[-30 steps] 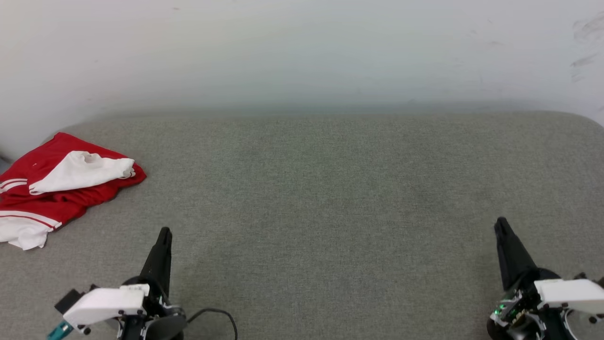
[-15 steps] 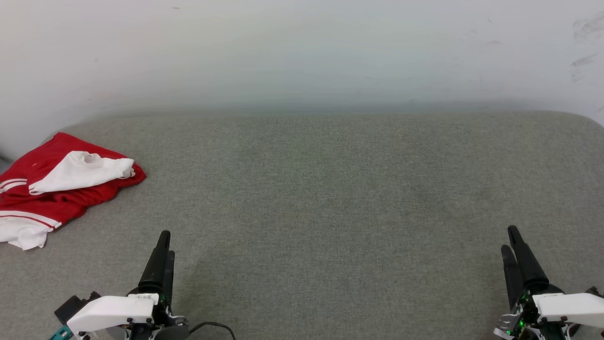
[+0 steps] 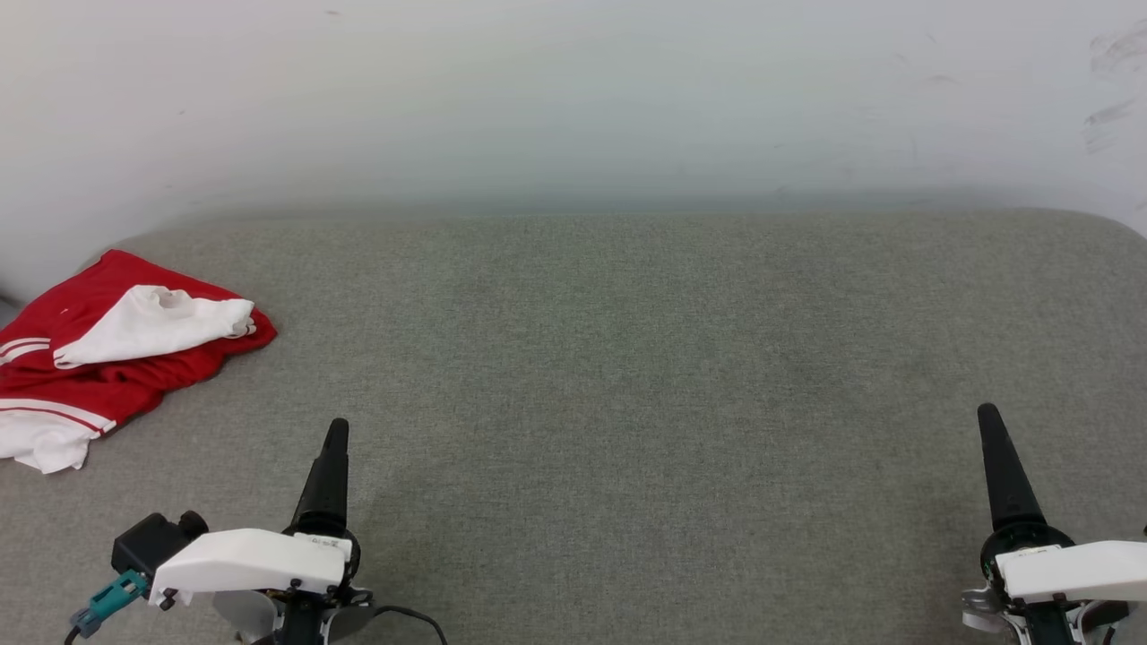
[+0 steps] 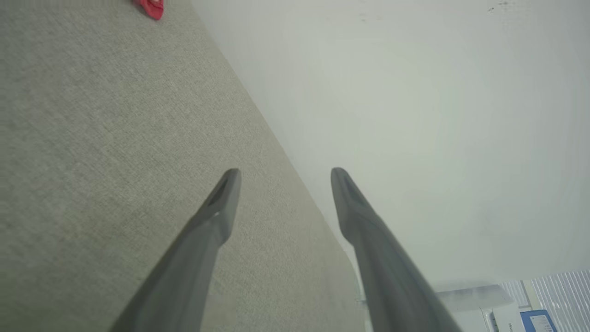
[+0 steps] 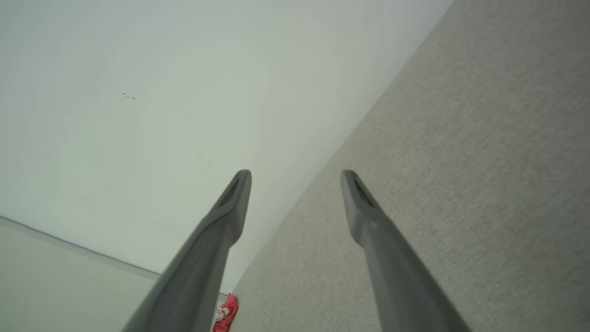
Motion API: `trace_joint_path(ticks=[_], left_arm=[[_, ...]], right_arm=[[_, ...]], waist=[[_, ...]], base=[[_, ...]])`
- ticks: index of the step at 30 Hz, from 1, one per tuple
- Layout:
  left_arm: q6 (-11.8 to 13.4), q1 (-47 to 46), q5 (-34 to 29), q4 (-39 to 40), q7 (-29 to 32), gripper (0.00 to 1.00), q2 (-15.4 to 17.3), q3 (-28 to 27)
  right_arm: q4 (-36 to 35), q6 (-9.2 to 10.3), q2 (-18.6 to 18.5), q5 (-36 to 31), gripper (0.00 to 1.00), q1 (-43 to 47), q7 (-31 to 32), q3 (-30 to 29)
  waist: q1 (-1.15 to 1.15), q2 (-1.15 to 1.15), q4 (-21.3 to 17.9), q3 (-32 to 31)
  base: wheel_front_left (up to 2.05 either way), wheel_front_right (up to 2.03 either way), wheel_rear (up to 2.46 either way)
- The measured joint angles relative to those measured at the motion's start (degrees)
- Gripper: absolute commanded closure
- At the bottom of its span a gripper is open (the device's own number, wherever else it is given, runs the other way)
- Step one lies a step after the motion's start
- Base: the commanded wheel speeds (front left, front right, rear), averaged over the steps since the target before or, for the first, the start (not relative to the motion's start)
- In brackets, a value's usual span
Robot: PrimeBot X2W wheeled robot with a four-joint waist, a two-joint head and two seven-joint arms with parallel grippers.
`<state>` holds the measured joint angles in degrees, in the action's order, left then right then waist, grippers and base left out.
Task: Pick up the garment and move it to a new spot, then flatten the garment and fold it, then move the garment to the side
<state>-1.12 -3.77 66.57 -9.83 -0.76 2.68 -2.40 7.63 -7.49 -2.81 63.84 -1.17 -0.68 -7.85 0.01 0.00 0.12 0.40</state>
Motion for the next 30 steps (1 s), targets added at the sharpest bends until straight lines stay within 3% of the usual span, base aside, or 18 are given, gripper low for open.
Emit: trace_joint_path(ticks=[16, 30], left_arm=[[4.1, 0.0, -16.7, 1.8, -3.1, 0.0, 0.0, 2.3], [6.3, 0.0, -30.1, 2.0, -5.6, 0.0, 0.2, 5.3]], right_arm=[[-3.9, 0.0, 0.0, -20.6, 0.0, 1.4, -3.3, 2.6], [-4.0, 0.0, 0.0, -31.9, 0.0, 2.7, -5.7, 3.3]], waist=[[0.0, 0.0, 0.3, 0.1], [0.0, 0.0, 0.6, 0.1]], base=[[0.0, 0.0, 0.0], [0.0, 0.0, 0.0]])
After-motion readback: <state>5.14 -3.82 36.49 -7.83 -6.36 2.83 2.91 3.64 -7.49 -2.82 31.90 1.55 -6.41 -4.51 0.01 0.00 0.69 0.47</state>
